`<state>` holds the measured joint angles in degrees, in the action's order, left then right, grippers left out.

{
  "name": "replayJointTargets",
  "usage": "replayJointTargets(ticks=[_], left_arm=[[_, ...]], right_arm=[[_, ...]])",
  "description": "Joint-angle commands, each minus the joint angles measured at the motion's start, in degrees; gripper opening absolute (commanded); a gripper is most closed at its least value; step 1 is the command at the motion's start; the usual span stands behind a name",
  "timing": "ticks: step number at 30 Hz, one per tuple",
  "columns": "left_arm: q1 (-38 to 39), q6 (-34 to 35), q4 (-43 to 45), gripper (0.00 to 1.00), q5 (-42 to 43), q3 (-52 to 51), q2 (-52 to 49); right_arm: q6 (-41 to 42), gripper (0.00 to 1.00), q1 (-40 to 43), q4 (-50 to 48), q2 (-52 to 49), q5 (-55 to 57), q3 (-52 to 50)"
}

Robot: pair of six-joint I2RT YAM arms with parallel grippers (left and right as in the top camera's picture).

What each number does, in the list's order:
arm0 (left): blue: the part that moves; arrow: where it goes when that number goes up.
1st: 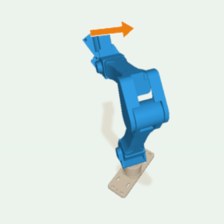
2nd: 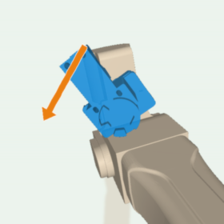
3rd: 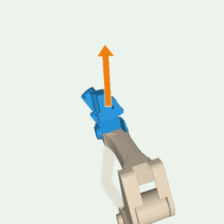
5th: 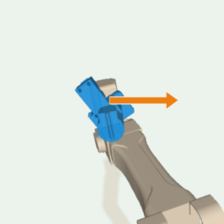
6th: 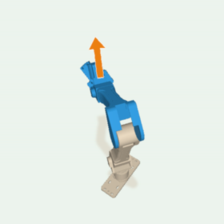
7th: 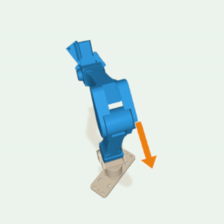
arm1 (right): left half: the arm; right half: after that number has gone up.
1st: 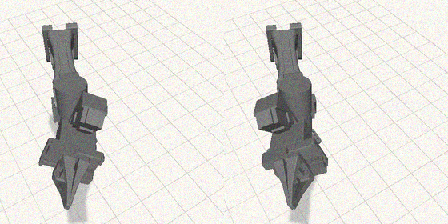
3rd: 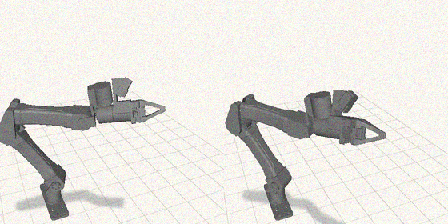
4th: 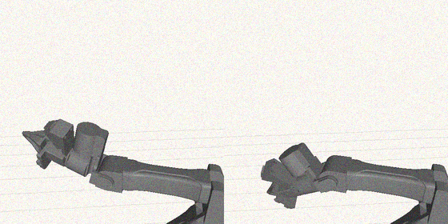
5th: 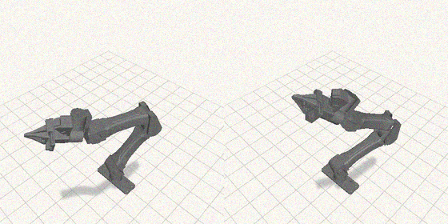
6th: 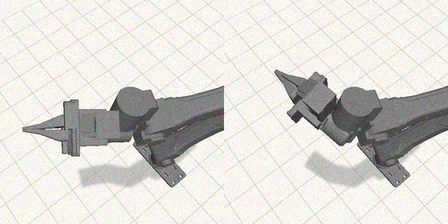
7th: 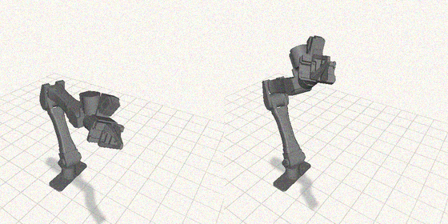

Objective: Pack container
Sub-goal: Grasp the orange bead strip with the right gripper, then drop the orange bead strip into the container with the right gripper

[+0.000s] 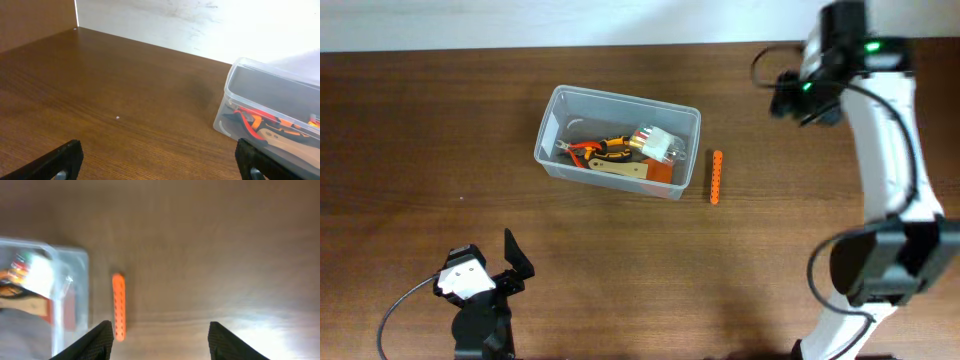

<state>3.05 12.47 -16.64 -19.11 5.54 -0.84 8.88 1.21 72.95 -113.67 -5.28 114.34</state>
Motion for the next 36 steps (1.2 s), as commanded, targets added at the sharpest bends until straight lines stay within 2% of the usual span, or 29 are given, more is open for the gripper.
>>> replayJointTargets(ticks=[1, 7, 13, 16, 26, 27, 31, 36], left_arm=[[0.2, -0.5, -0.1, 0.99, -0.2, -0.2, 0.3], [0.2, -0.5, -0.1, 0.99, -0.2, -0.2, 0.3], [0.2, -0.5, -0.1, 0.99, -0.2, -0.2, 0.3], [0.2, -0.5, -0.1, 0.99, -0.2, -0.2, 0.3], [0.2, -0.5, -0.1, 0.99, -0.2, -0.2, 0.3], [0.2, -0.5, -0.1, 0.99, -0.2, -0.2, 0.3], [0.2, -0.5, -0.1, 0.99, -0.2, -0.2, 0.3], [0.2, -0.5, -0.1, 0.99, -0.2, -0.2, 0.3]], right_arm=[[2.8, 0.61, -3.3, -3.4, -1.4, -2.9, -8.0], [2.8, 0.57, -8.1, -16.6, -1.4, -2.9, -22.2], [2.6, 0.57, -11.0, -24.7, -1.4, -2.1, -33.0], [2.6, 0.57, -11.3, -27.8, -1.4, -2.0, -35.7], [3.2, 0.45, -11.4, -31.5, -3.1, -1.8, -38.3], [3.7, 0.42, -11.4, -31.5, -3.5, -1.8, -38.3], [3.7, 0.20, -11.5, -31.6, -4.8, -1.8, -38.3], [3.6, 0.13, -12.1, -31.7, -4.9, -1.8, -38.3]])
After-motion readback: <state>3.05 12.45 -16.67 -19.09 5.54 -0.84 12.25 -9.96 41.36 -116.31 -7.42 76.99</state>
